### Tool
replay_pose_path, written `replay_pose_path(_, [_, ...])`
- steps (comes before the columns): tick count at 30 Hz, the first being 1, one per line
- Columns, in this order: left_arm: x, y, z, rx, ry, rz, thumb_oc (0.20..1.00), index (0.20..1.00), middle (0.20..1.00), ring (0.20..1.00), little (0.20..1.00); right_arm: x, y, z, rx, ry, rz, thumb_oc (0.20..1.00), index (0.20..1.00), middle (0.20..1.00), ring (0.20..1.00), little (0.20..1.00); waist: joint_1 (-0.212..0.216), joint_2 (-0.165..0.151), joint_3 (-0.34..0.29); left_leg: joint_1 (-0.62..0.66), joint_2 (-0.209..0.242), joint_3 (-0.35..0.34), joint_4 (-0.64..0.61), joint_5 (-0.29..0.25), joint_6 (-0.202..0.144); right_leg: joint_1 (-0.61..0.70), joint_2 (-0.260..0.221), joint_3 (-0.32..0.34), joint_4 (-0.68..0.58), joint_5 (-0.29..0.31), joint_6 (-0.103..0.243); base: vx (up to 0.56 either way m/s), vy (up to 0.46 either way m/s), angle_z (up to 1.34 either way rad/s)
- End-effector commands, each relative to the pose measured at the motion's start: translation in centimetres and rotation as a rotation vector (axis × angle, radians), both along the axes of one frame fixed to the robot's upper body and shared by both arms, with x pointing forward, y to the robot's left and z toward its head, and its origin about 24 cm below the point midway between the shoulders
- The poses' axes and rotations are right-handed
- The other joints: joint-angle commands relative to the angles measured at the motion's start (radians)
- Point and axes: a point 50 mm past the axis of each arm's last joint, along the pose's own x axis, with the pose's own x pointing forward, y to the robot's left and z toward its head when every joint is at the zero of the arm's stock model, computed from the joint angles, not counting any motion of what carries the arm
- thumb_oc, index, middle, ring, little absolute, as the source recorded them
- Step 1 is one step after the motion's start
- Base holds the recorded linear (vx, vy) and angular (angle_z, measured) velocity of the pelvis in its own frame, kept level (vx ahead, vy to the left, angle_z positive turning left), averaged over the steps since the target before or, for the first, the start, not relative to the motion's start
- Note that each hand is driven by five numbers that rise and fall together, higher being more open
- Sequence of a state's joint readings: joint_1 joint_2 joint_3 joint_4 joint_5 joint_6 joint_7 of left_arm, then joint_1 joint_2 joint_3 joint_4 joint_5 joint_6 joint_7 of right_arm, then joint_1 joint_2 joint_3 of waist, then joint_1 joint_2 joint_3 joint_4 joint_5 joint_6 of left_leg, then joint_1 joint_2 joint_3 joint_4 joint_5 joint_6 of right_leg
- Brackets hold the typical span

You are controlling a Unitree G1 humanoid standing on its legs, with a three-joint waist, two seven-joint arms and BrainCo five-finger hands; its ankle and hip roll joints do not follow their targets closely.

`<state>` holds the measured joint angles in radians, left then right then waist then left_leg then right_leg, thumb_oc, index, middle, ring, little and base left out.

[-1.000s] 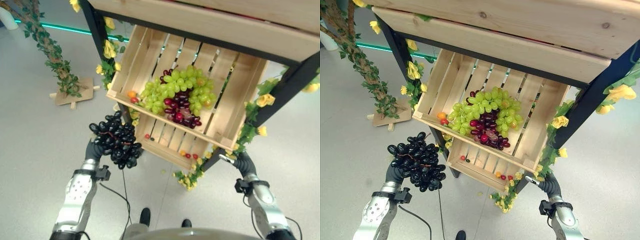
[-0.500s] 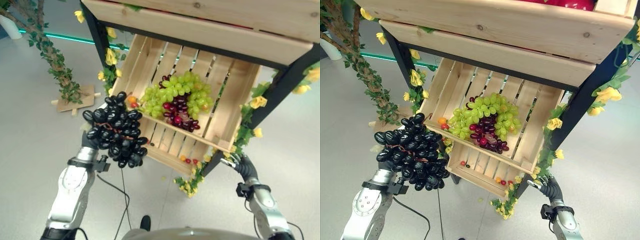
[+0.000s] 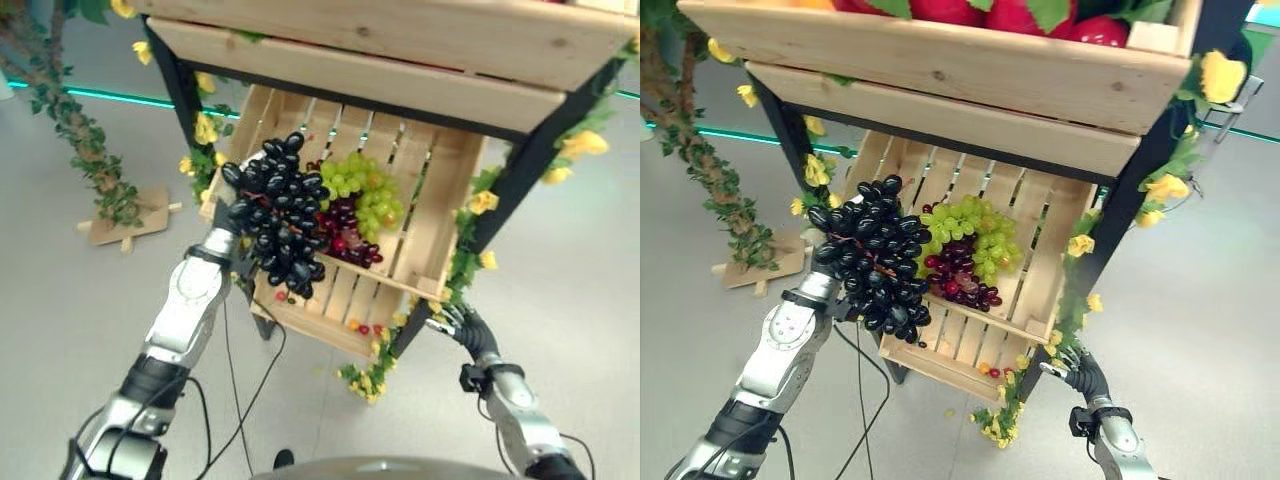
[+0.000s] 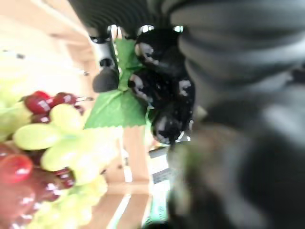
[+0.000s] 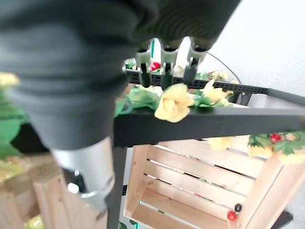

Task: Pick up the fruits from the basket on one side to the basket on the other side

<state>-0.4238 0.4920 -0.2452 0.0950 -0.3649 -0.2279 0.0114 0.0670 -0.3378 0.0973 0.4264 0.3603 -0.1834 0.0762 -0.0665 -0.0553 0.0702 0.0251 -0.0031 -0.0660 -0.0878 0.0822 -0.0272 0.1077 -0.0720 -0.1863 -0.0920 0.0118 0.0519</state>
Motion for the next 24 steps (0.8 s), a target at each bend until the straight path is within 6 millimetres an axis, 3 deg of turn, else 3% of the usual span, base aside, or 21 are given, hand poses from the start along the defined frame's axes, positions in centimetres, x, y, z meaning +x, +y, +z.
replay_pose_path(1, [3.6,0.0,4.9,0.011,-0.126,0.106,0.2,0.2,0.2,0.2,0.2,2.7,0.2,2.4,-0.07,-0.097,0.087,1.0,1.0,1.0,1.0,1.0,-0.02,0.001,-0.024,0.08,0.045,0.057,0.015,-0.137,-0.028,-0.003,-0.057,-0.004,0.038,-0.028,0.107,0.01,0.012,-0.17])
replay_pose_path(11, [5.7,1.0,4.6,0.075,-0.05,0.199,0.2,0.2,0.2,0.2,0.2,2.9,0.7,2.5,-0.067,-0.101,0.104,1.0,1.0,1.0,1.0,1.0,-0.048,0.001,-0.026,0.088,0.05,0.079,0.01,-0.143,-0.027,-0.012,-0.051,0.017,0.036,-0.025,0.112,0.02,0.009,-0.09])
replay_pose_path(13, [6.6,1.9,4.7,0.103,-0.015,0.254,0.2,0.2,0.2,0.2,0.2,2.9,1.0,2.5,-0.064,-0.1,0.114,1.0,1.0,1.0,1.0,1.0,-0.059,0.001,-0.029,0.095,0.051,0.089,0.008,-0.145,-0.027,-0.013,-0.048,0.028,0.033,-0.024,0.113,0.04,0.013,-0.09])
replay_pose_path(24, [8.5,4.1,9.9,0.254,-0.083,0.42,0.2,0.2,0.2,0.2,0.2,2.6,1.8,2.2,-0.066,-0.088,0.168,1.0,1.0,1.0,1.0,1.0,-0.085,0.006,-0.021,0.096,0.055,0.113,0.007,-0.149,-0.027,-0.029,-0.04,0.049,0.032,-0.02,0.119,0.02,0.004,-0.11])
